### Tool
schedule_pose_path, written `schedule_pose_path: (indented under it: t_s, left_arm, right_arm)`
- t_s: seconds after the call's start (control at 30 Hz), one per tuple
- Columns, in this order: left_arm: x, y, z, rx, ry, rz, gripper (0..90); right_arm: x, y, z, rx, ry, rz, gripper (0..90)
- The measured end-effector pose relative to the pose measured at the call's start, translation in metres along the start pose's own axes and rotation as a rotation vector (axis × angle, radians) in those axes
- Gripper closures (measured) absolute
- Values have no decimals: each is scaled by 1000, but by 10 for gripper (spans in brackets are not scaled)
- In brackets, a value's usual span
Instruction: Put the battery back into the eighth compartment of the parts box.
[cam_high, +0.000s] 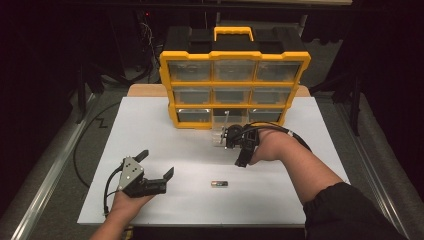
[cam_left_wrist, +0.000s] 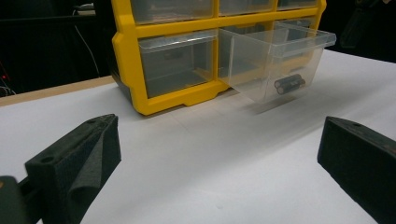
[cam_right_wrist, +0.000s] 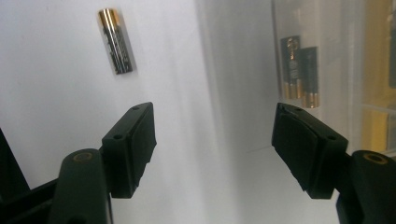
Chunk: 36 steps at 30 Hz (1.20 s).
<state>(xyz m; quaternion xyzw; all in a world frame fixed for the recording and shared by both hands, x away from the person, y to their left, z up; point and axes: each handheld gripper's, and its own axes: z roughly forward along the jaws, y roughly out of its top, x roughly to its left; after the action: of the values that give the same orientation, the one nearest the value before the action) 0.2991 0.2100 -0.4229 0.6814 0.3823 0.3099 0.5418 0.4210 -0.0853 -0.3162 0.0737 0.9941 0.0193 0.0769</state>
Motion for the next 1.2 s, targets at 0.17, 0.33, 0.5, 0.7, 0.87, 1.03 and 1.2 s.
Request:
schedule_pose_path:
  t_s: [0.17,0.33,0.5,0.7,0.87,1.03,1.2]
  left_arm:
    - [1,0,-1,-5,4,-5,4]
    - [1,0,-1,-2,2,0,4]
    - [1,0,-1,-3,3,0,4]
    - [0,0,-1,-4,1,1,4]
    - [0,0,0,-5,2,1,4]
    - [0,0,0,-3,1,4,4]
    - [0,0,0,-2,0,4,4]
  right_arm:
    - [9,-1,5,-15,14,-4,305]
    - [16,-3,11,-11,17,-7,291]
    - [19,-7,17,-2,15,-11,275]
    - [23,-12,26,-1,15,-4,257]
    - [28,-14,33,-14,27,-16,250]
    - [35,-16,43,-9,49,-15,254]
    - [39,-17,52,-5,61,-14,256]
